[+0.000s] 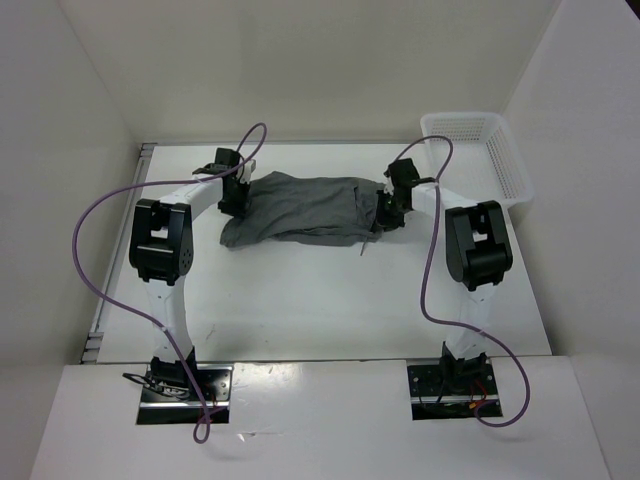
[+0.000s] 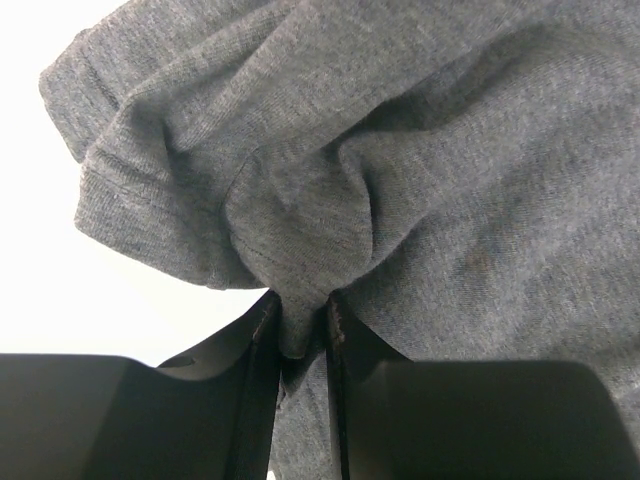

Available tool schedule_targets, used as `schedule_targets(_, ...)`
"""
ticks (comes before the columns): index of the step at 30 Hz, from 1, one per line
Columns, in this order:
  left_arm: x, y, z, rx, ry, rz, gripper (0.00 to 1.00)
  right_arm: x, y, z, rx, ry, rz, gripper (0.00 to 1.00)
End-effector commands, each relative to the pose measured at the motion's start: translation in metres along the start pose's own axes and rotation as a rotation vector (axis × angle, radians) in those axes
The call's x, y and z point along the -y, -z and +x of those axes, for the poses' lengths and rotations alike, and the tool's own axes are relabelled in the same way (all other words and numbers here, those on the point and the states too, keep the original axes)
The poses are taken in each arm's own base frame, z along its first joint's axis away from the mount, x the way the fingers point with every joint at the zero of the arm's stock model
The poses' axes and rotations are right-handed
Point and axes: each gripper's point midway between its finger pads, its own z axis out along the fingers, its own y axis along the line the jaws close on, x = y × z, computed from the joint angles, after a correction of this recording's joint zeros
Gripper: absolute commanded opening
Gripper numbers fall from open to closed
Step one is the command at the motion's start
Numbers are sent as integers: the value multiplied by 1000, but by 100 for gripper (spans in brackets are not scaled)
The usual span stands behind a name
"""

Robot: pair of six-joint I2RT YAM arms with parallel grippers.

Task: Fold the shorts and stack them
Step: Fold the shorts

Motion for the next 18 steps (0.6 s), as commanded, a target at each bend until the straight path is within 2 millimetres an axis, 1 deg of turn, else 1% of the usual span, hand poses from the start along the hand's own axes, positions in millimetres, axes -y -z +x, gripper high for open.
schedule_targets(1,-15,-17,119,-402,-39,-75,28,27,-9,-3,6,80,145,0)
schedule_targets(3,-21,-16,118,-391,-32,-93,28,25,-3,-25,62,136,155,0)
schedule_targets(4,-21,-16,118,-391,-32,-93,28,25,4,-34,86,198,161,0)
schedule_targets(5,-21,-14,115,-382,-32,-93,28,21,10,-45,119,233,154,0)
schedule_targets(6,-28,-13,112,-375,-24,-112,28,24,12,-53,136,263,156,0)
schedule_targets(7,-31,-12,105,-360,-25,-124,28,18,20,-62,157,344,132,0)
schedule_targets(9,-42,-9,95,-332,2,-135,28,11,31,-71,185,417,111,0)
schedule_targets(11,-45,-4,80,-296,16,-126,28,6,42,-76,187,522,89,0)
schedule_targets(13,-40,-3,77,-293,21,-96,28,2,58,-84,224,601,94,0)
schedule_targets(14,-38,0,74,-280,23,-83,28,2,63,-85,225,627,97,0)
schedule_targets(15,-35,5,72,-275,25,-67,33,1,66,-83,219,648,90,0)
schedule_targets(16,-23,4,71,-272,17,-29,36,-1,73,-86,236,670,92,0)
schedule_targets(17,-21,12,62,-242,19,-16,39,-1,77,-86,235,684,94,0)
schedule_targets(18,-12,16,57,-227,3,0,42,0,77,-86,235,696,95,0)
